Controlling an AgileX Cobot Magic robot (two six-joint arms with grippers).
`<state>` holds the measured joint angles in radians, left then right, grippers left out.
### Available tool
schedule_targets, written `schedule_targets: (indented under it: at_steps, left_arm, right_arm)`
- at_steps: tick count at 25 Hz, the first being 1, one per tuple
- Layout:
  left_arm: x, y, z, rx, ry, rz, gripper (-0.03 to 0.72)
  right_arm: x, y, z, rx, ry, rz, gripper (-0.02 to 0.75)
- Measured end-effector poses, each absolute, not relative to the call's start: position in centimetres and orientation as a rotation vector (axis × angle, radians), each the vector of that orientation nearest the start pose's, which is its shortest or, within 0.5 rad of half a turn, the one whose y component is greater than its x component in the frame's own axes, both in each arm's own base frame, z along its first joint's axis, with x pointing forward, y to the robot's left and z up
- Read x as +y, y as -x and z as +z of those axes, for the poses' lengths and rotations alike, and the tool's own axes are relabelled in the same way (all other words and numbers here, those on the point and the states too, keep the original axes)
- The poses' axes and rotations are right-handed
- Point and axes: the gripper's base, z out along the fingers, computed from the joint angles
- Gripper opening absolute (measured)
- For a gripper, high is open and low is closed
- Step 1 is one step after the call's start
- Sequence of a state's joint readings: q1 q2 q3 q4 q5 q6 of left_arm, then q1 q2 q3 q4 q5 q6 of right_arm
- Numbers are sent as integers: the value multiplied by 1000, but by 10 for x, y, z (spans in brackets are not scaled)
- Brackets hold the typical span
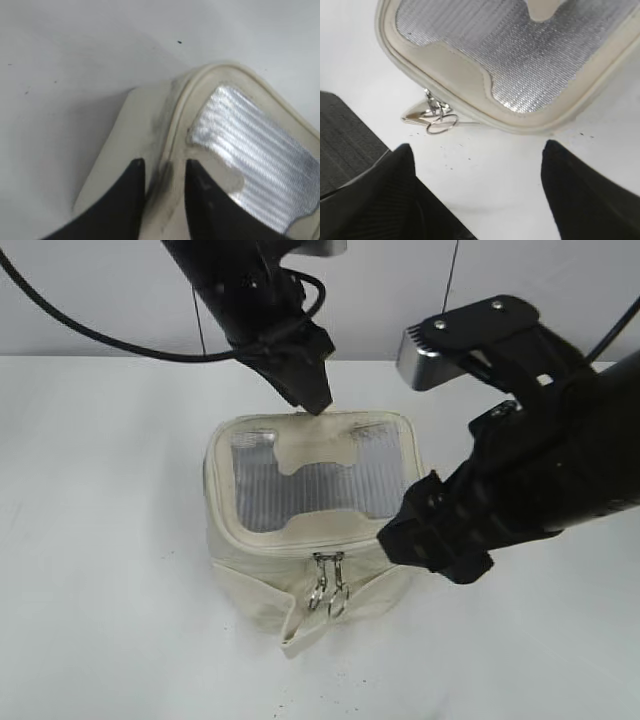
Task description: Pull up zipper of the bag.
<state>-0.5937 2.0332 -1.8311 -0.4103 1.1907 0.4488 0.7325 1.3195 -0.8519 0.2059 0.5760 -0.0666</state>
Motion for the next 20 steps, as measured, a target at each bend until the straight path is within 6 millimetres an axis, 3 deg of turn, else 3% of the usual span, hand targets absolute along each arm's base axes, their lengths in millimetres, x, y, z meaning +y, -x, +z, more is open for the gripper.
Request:
schedule_targets:
  at_steps: [4,12,16,20]
  left_arm:
    - [-257,-333,305,2503,-1262,-500,321]
    - [-222,-313,369,2445,-1052,-262,335]
    - [-201,-291,404,2378,-971,-221,335]
    - [-176,-255,413,2378,-941,-217,335]
  right_arm:
    - [165,-181,270,2468,803,344,589]
    - [127,-161,288,2531,737,96,588]
    - [108,-143,290,2540,716,77,588]
    - [90,-120,288,2531,693,111,587]
